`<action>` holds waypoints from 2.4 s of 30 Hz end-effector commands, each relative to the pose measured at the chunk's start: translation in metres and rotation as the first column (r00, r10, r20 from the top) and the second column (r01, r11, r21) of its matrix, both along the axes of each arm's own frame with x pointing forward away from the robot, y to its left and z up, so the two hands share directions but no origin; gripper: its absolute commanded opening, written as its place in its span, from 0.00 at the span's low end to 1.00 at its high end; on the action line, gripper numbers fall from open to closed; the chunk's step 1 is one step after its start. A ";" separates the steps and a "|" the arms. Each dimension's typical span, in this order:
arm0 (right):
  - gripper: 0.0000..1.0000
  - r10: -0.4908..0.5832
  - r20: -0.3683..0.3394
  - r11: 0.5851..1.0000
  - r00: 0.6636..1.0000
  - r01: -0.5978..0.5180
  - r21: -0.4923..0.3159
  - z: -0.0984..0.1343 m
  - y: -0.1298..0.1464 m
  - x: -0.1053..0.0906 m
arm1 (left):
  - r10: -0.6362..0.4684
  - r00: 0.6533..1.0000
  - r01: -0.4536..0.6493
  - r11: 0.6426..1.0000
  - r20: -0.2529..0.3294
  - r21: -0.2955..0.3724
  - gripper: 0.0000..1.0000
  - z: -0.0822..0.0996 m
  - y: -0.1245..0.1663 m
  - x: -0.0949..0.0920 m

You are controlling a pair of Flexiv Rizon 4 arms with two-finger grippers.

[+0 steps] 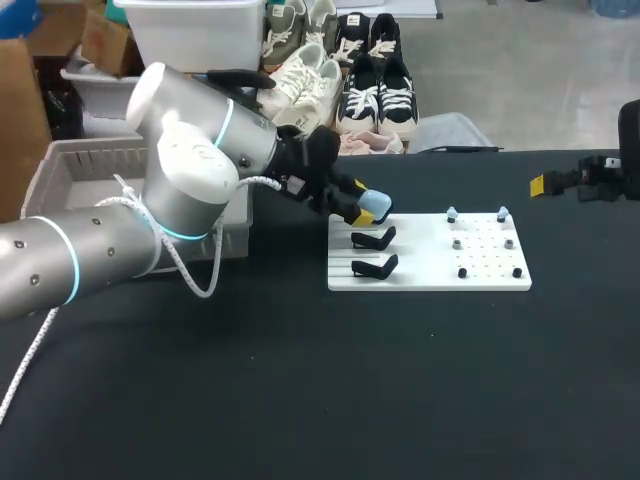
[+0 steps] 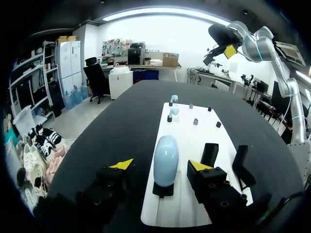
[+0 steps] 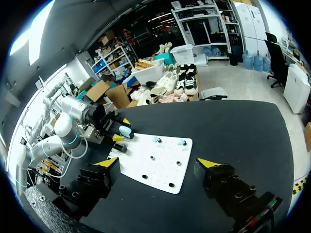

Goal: Pick up each earbud case from the left stands, insert the matching earbuds, close the lid, and place the case in the box.

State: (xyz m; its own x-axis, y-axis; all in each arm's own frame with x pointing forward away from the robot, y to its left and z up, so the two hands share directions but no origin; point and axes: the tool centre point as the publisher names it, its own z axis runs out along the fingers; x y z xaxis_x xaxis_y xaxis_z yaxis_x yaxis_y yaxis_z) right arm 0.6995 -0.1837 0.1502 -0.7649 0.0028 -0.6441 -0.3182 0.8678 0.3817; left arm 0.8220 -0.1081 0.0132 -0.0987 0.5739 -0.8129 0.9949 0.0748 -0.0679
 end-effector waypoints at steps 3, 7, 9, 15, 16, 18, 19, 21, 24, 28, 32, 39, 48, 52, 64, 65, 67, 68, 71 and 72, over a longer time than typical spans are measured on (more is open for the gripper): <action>1.00 0.006 -0.001 1.000 1.000 -0.006 0.004 0.000 -0.002 0.001 | -0.005 1.000 0.005 1.000 -0.005 0.002 0.68 -0.001 -0.001 0.003; 1.00 0.006 -0.001 1.000 1.000 -0.006 0.004 0.000 -0.002 0.001 | -0.007 1.000 0.007 1.000 -0.007 0.003 0.61 -0.002 -0.002 0.003; 1.00 0.006 -0.001 1.000 1.000 -0.006 0.004 0.000 -0.002 0.001 | -0.009 1.000 0.009 1.000 -0.007 0.003 0.56 -0.002 -0.002 0.003; 1.00 0.006 -0.001 1.000 1.000 -0.006 0.004 0.000 -0.002 0.001 | -0.011 1.000 0.011 1.000 -0.008 0.001 0.50 -0.002 -0.003 0.003; 1.00 0.006 -0.001 1.000 1.000 -0.006 0.004 0.000 -0.002 0.001 | -0.011 1.000 0.011 1.000 -0.008 0.001 0.50 -0.002 -0.003 0.003; 1.00 0.006 -0.001 1.000 1.000 -0.006 0.004 0.000 -0.002 0.001 | -0.012 1.000 0.012 1.000 -0.009 0.001 0.49 -0.002 -0.003 0.003; 1.00 0.006 -0.001 1.000 1.000 -0.006 0.004 0.000 -0.002 0.001 | -0.012 1.000 0.012 1.000 -0.009 0.001 0.49 -0.002 -0.003 0.003; 1.00 0.006 -0.001 1.000 1.000 -0.006 0.004 0.000 -0.002 0.001 | -0.011 1.000 0.011 1.000 -0.009 0.000 0.48 -0.002 -0.003 0.002; 1.00 0.006 -0.001 1.000 1.000 -0.006 0.004 0.000 -0.002 0.001 | -0.012 1.000 0.012 1.000 -0.009 0.000 0.46 -0.002 -0.003 0.002; 1.00 0.006 -0.001 1.000 1.000 -0.006 0.004 0.000 -0.002 0.001 | -0.011 1.000 0.011 1.000 -0.011 -0.001 0.45 -0.003 -0.003 0.001; 1.00 0.006 -0.001 1.000 1.000 -0.006 0.004 0.000 -0.002 0.001 | -0.011 1.000 0.011 1.000 -0.012 -0.002 0.43 -0.003 -0.003 0.001; 1.00 0.006 -0.001 1.000 1.000 -0.006 0.004 0.000 -0.002 0.001 | -0.011 1.000 0.011 1.000 -0.012 -0.003 0.27 -0.003 -0.002 0.000; 1.00 0.006 -0.001 1.000 1.000 -0.006 0.004 0.000 -0.002 0.001 | -0.007 1.000 0.007 1.000 -0.009 -0.011 0.00 -0.001 0.000 -0.001; 1.00 0.006 -0.001 1.000 1.000 -0.006 0.004 0.000 -0.002 0.001 | -0.006 1.000 0.006 1.000 -0.005 -0.019 0.00 0.003 0.002 -0.005; 1.00 0.006 -0.001 1.000 1.000 -0.006 0.004 0.000 -0.002 0.001 | 0.017 1.000 -0.016 1.000 0.008 -0.011 0.00 0.034 0.008 -0.016; 1.00 0.006 -0.001 1.000 1.000 -0.006 0.004 0.000 -0.002 0.001 | 0.016 1.000 -0.016 1.000 0.011 -0.009 0.00 0.038 0.007 -0.018; 1.00 0.006 -0.001 1.000 1.000 -0.006 0.004 0.000 -0.002 0.001 | 0.025 0.999 -0.025 1.000 0.034 0.016 0.00 0.046 0.006 -0.022; 1.00 0.006 -0.001 1.000 1.000 -0.006 0.004 0.000 -0.002 0.001 | 0.032 0.999 -0.033 0.999 0.036 0.020 0.00 0.050 0.004 -0.024; 1.00 0.006 -0.001 1.000 1.000 -0.006 0.004 0.000 -0.002 0.001 | 0.045 0.998 -0.046 0.999 0.037 0.026 0.00 0.062 0.001 -0.029; 1.00 0.006 -0.001 1.000 1.000 -0.006 0.004 0.000 -0.002 0.001 | 0.047 0.998 -0.048 0.999 0.036 0.025 0.00 0.065 0.000 -0.031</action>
